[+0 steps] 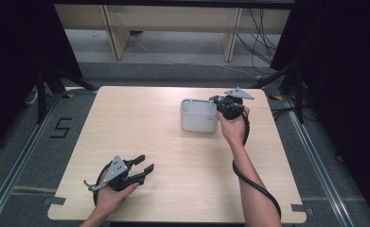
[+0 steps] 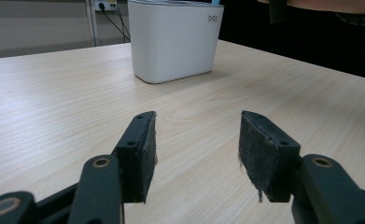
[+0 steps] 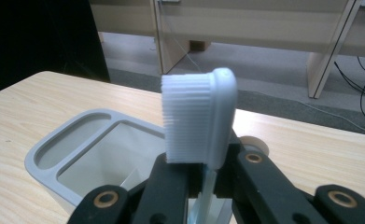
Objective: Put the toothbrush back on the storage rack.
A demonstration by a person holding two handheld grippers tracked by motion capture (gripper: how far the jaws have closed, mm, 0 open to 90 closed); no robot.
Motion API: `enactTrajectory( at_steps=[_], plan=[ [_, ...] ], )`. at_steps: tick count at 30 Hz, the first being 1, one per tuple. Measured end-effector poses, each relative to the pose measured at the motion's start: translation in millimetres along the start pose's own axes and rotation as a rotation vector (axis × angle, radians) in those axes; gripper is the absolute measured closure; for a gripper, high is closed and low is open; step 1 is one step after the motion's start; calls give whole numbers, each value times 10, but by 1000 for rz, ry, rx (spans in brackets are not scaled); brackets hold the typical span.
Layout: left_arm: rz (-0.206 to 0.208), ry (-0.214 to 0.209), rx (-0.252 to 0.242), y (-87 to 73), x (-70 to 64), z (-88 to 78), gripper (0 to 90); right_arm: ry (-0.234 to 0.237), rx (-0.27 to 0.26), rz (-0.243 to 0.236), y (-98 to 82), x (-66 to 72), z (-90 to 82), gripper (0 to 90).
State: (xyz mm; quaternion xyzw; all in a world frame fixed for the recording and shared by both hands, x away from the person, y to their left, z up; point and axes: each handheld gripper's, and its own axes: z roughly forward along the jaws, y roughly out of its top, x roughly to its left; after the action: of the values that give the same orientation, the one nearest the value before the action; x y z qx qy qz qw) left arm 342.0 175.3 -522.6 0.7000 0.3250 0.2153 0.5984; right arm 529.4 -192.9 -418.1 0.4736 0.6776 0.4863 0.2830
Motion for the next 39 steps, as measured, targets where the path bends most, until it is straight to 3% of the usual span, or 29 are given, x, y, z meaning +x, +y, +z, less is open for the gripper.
enactTrajectory(
  at_steps=[2,4,5,7,9,11,13,17,18,20,21,22,24,26,27,29,31,34,35,36,39],
  plan=[
    [-2,-8,-12,-4,2,10,462,5,-1,-17,-18,-10,15,861],
    [0,3,10,2,-4,-6,461,-3,-5,-8,-37,1,24,860],
    [1,2,10,2,-4,-6,462,-4,2,-26,-41,-12,24,859],
    [1,1,11,2,-5,-5,461,-2,7,1,-62,2,32,859],
    [0,0,7,1,-5,-2,461,-12,4,-25,-80,-13,41,859],
    [-1,0,7,1,-5,-2,461,-7,20,1,-95,2,36,859],
    [-1,0,7,1,-7,-1,460,-7,4,-23,-113,-10,58,858],
    [-1,-1,8,1,-7,-1,460,-13,10,-19,-125,4,54,850],
    [-1,-1,7,1,-8,-1,460,-10,23,20,-126,30,42,844],
    [-2,-2,7,1,-8,-1,460,-5,14,-3,-129,9,54,823],
    [-2,-2,8,1,-8,-1,460,-10,17,10,-132,23,50,807],
    [-3,-2,7,1,-8,-1,460,-19,1,-15,-139,8,61,783],
    [-3,-2,8,1,-8,-1,460,-20,13,-15,-140,14,56,727],
    [-1,-3,8,1,-7,0,460,-37,9,-35,-150,12,57,627],
    [-1,-3,8,1,-8,-1,460,-47,8,-8,-156,33,45,576],
    [-1,-3,9,1,-8,0,460,-71,2,-6,-169,49,41,515],
    [0,-3,9,2,-9,0,460,-78,3,-48,-171,36,37,455],
    [-1,-3,10,2,-9,1,460,-87,13,-31,-179,51,23,369],
    [0,-3,10,2,-9,0,460,-87,10,-46,-178,41,18,349],
    [-1,-3,9,2,-9,0,460,-93,12,-5,-185,65,6,329],
    [-3,-1,11,2,-9,1,460,-88,20,6,-187,37,-19,268]
  ],
)
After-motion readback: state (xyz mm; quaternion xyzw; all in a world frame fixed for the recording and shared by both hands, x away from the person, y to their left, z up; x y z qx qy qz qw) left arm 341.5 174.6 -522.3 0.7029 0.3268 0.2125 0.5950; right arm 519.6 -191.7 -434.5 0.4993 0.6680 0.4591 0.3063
